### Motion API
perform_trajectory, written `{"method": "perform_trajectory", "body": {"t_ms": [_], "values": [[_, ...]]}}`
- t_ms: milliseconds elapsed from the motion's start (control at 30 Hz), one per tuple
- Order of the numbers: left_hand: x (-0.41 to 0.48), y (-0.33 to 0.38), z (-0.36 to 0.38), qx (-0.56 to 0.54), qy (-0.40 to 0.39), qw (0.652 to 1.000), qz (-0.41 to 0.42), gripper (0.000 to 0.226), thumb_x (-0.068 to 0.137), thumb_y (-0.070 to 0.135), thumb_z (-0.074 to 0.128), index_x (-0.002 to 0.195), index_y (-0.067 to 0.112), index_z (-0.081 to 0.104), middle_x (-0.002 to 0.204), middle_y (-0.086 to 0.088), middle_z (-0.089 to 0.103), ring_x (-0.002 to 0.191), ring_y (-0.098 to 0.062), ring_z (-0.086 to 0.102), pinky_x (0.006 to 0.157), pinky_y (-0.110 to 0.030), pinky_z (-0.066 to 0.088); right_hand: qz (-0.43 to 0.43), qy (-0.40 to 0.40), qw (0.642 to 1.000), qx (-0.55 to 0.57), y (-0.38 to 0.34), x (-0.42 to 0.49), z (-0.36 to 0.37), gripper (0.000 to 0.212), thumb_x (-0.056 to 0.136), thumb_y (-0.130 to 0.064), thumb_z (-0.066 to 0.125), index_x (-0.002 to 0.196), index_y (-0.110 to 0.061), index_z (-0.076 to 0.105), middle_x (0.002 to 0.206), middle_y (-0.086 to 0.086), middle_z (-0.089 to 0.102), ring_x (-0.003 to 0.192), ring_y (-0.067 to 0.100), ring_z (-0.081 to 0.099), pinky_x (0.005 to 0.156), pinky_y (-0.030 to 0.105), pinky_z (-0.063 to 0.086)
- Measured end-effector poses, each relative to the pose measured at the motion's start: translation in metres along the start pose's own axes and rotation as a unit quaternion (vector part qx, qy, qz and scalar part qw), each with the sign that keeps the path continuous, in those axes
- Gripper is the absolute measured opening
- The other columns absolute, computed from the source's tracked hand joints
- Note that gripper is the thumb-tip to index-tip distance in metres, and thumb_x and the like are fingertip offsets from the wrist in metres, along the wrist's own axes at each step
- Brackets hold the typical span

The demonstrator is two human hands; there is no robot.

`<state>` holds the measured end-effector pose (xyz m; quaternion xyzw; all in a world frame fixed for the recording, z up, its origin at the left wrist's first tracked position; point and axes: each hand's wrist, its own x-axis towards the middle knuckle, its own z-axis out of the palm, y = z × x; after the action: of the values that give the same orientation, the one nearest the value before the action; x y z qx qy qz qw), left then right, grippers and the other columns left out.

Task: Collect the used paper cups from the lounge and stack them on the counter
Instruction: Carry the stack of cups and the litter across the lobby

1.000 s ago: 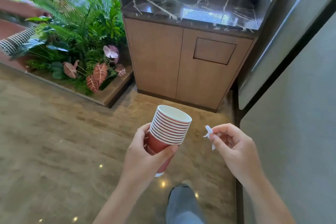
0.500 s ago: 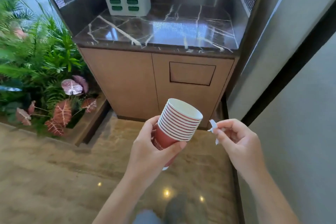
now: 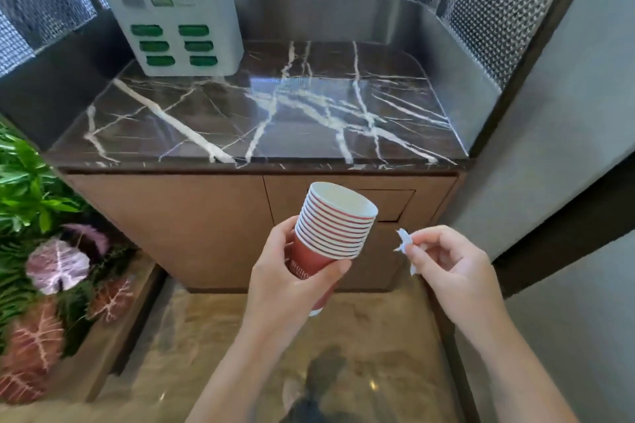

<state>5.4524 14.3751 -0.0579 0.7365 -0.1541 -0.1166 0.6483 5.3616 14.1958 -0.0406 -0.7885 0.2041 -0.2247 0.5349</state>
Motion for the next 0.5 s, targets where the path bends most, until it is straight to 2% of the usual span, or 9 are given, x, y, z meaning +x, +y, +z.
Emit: {"method": "perform_trajectory", "body": {"t_ms": [67, 200, 400, 500], "values": [[0.04, 0.005, -0.012, -0.002, -0.001, 1.0, 0.014, 0.069, 0.047, 0.052, 0.08, 0.11, 0.038, 0.055, 0.099, 0.023, 0.066, 0.09, 0.003, 0.062, 0.068, -0.01, 0.048, -0.017, 0.009, 1.0, -0.002, -0.013, 0.036, 0.02, 0.025, 0.081, -0.006, 0.065, 0.071, -0.029, 0.062, 0.07, -0.012, 0.066, 0.057, 0.003, 0.056, 0.055, 0.008, 0.042], [0.108, 0.008, -0.029, -0.005, 0.001, 0.999, 0.034, 0.061, 0.049, 0.048, 0.081, 0.104, 0.044, 0.055, 0.099, 0.028, 0.064, 0.089, 0.006, 0.061, 0.068, -0.006, 0.046, -0.042, 0.028, 0.999, 0.002, -0.027, 0.091, 0.052, 0.022, 0.079, -0.008, 0.066, 0.071, -0.028, 0.062, 0.073, -0.006, 0.067, 0.057, 0.008, 0.057, 0.058, 0.014, 0.045], [0.176, -0.002, -0.034, -0.036, -0.007, 0.999, 0.023, 0.065, 0.048, 0.053, 0.08, 0.107, 0.044, 0.054, 0.1, 0.026, 0.065, 0.091, 0.004, 0.062, 0.073, -0.015, 0.051, -0.016, 0.034, 0.999, -0.027, -0.016, 0.146, 0.069, 0.014, 0.08, -0.013, 0.067, 0.073, -0.024, 0.063, 0.065, -0.001, 0.064, 0.056, 0.006, 0.055, 0.055, 0.012, 0.042], [0.211, -0.006, -0.029, -0.039, -0.009, 0.999, 0.021, 0.063, 0.048, 0.053, 0.08, 0.105, 0.049, 0.053, 0.1, 0.028, 0.064, 0.091, 0.007, 0.061, 0.072, -0.012, 0.05, -0.019, 0.034, 0.999, -0.035, -0.01, 0.181, 0.073, 0.013, 0.08, -0.012, 0.067, 0.075, -0.023, 0.063, 0.06, -0.001, 0.063, 0.056, 0.005, 0.054, 0.056, 0.011, 0.041]]}}
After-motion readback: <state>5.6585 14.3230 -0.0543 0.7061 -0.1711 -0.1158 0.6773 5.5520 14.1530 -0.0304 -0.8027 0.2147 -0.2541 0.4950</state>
